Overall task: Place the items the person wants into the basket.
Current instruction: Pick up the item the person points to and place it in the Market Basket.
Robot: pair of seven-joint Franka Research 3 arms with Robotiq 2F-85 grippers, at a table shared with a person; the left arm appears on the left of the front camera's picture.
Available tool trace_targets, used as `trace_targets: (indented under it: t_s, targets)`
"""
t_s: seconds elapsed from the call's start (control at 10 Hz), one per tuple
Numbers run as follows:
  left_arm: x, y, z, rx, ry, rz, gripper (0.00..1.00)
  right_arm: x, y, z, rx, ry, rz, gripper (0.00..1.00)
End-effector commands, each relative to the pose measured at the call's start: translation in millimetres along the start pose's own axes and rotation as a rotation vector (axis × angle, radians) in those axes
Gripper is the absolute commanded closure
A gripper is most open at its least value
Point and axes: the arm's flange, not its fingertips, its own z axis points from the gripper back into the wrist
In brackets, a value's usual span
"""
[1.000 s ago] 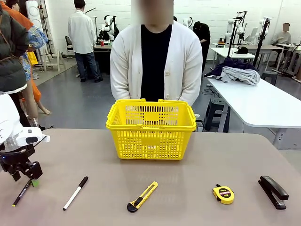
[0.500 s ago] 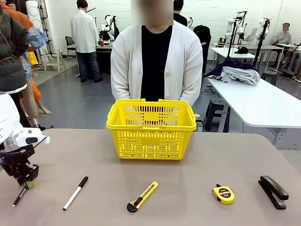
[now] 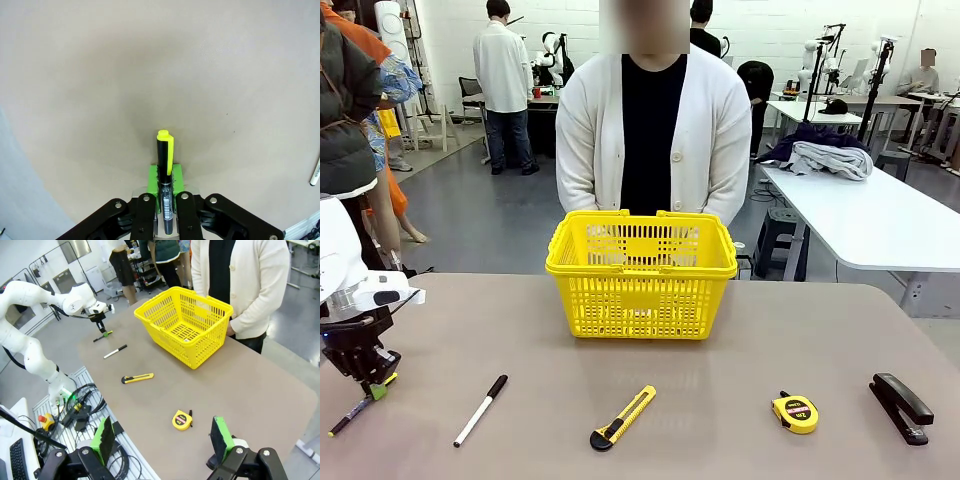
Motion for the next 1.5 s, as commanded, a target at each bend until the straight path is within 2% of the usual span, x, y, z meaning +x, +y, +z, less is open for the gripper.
trace_targets:
  t_s: [0.0,0.1,0.3,0.5,0.8,1.0,1.2,1.4]
  targets:
    - [-59,-19,-10,-0.005,0.01,0.006,1.0,2,-1,0,0.02,-0.015,0.014,0.0]
    - [-59,-22,9,0.011,0.031,-0.036,1.0,2,-1,0,0.02,-0.015,0.014,0.0]
    - [-61,-29,88,0.011,-0.01,-0.174,1.0,2,-1,0,0.02,-0.015,0.014,0.0]
    - [-60,-36,168,0.014,-0.084,-0.23,1.0,2,-1,0,0.02,-0.015,0.014,0.0]
    - [-60,-47,241,0.015,-0.178,-0.268,1.0,2,-1,0,0.02,-0.015,0.014,0.0]
    - [-59,-53,267,0.01,-0.165,-0.269,1.0,2,-1,0,0.02,-0.015,0.014,0.0]
    - [-72,-55,264,-0.013,-0.172,-0.278,1.0,2,-1,0,0.02,-0.015,0.014,0.0]
    - [-64,-56,272,0.035,-0.185,-0.265,1.0,2,-1,0,0.02,-0.015,0.014,0.0]
